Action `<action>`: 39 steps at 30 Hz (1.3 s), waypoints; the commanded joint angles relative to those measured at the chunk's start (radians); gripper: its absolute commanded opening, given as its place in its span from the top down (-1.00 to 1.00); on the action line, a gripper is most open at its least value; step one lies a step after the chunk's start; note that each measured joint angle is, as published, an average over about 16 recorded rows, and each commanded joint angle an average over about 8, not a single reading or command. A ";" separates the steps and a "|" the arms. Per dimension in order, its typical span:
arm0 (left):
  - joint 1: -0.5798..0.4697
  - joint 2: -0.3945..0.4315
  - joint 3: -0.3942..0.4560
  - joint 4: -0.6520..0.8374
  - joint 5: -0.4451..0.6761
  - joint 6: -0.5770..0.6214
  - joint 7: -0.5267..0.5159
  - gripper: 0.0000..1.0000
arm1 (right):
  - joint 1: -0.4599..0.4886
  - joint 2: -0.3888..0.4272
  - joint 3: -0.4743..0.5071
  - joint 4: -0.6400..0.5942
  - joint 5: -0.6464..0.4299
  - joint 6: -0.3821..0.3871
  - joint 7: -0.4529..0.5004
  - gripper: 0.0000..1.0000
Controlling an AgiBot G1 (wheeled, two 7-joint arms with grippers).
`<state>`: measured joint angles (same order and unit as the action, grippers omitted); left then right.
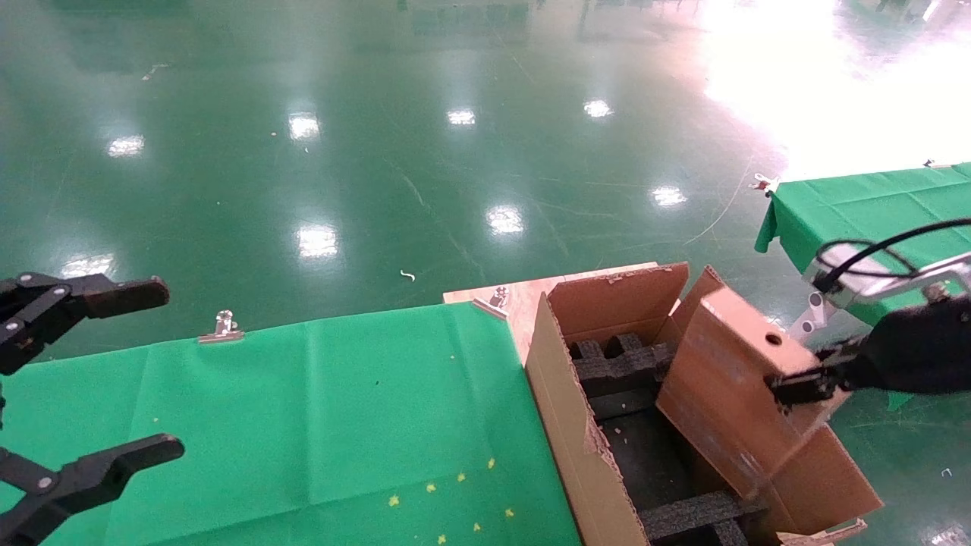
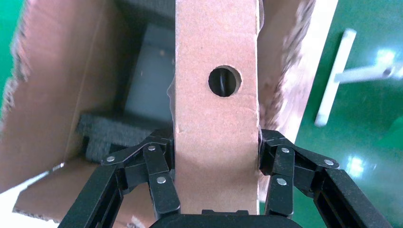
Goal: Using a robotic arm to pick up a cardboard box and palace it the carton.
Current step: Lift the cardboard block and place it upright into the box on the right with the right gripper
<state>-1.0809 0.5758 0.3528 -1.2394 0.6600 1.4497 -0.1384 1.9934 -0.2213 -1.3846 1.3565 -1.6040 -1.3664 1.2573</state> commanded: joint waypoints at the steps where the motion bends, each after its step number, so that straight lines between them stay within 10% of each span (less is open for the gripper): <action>1: 0.000 0.000 0.000 0.000 0.000 0.000 0.000 -1.00 | -0.012 -0.003 -0.010 0.000 -0.002 -0.003 0.029 1.00; 19: 0.000 0.000 0.000 0.000 0.000 0.000 0.000 -1.00 | -0.039 -0.015 -0.029 -0.018 -0.014 0.006 0.141 1.00; 39: 0.000 0.000 0.000 0.000 0.000 0.000 0.000 -1.00 | -0.124 -0.072 -0.075 0.000 -0.218 0.204 0.452 1.00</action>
<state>-1.0807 0.5756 0.3528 -1.2391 0.6597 1.4495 -0.1383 1.8694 -0.2929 -1.4600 1.3558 -1.8203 -1.1655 1.7031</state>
